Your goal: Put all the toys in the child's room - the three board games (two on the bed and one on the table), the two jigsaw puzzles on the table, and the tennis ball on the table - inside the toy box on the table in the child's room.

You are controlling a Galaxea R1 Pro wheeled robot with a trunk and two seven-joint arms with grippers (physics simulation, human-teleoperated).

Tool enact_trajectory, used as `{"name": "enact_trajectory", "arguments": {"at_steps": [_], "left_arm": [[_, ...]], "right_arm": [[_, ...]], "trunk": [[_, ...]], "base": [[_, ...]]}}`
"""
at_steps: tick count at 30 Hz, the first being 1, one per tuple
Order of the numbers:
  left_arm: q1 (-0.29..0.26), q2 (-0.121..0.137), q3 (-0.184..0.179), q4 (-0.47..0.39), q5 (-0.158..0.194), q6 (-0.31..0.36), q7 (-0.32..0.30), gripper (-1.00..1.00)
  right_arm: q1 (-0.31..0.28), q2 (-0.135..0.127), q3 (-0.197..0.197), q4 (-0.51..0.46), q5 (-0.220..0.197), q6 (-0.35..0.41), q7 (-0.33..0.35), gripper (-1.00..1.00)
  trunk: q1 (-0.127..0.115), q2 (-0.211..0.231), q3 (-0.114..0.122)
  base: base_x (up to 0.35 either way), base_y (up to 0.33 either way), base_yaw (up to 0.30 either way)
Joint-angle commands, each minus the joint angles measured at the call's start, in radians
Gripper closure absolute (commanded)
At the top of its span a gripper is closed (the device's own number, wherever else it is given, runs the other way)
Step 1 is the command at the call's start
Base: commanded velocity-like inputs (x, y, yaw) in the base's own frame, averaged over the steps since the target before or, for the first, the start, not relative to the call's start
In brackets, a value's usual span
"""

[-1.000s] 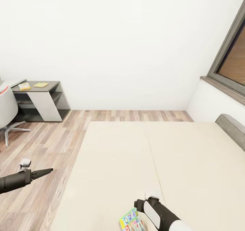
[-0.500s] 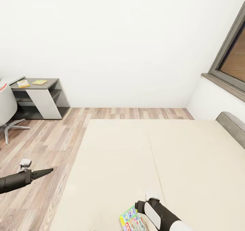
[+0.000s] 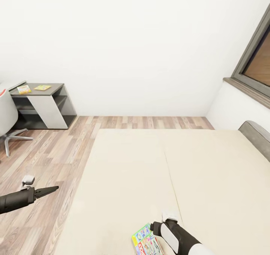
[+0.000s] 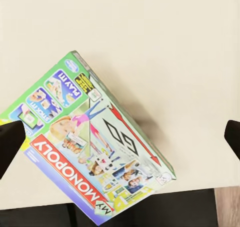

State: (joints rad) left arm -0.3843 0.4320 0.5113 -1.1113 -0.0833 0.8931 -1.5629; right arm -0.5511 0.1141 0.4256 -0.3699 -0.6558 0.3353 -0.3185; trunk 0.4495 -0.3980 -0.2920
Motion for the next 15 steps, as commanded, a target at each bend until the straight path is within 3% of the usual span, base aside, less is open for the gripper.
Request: {"name": "enact_trajectory", "arguments": {"at_steps": [1,6,15], "left_arm": [[-0.001,0.0,0.002,-0.001,-0.008,0.01,-0.008,-1.0],[-0.001,0.005,0.004,-0.001,-0.008,0.01,-0.008,-1.0],[-0.002,0.007,0.005,-0.001,-0.007,0.01,-0.008,-1.0]], "right_arm": [[-0.001,-0.002,0.008,-0.002,-0.008,0.004,-0.008,-1.0],[-0.001,-0.009,0.008,-0.002,-0.008,0.004,-0.002,-1.0],[-0.001,-0.013,0.008,-0.003,-0.008,0.0,0.086,-1.0]], "trunk": [[0.0,-0.002,-0.003],[0.0,-0.002,-0.012],[0.0,-0.002,-0.027]], "base": [[0.0,0.0,0.0],[0.0,0.0,0.0],[0.0,0.0,0.0]]}}
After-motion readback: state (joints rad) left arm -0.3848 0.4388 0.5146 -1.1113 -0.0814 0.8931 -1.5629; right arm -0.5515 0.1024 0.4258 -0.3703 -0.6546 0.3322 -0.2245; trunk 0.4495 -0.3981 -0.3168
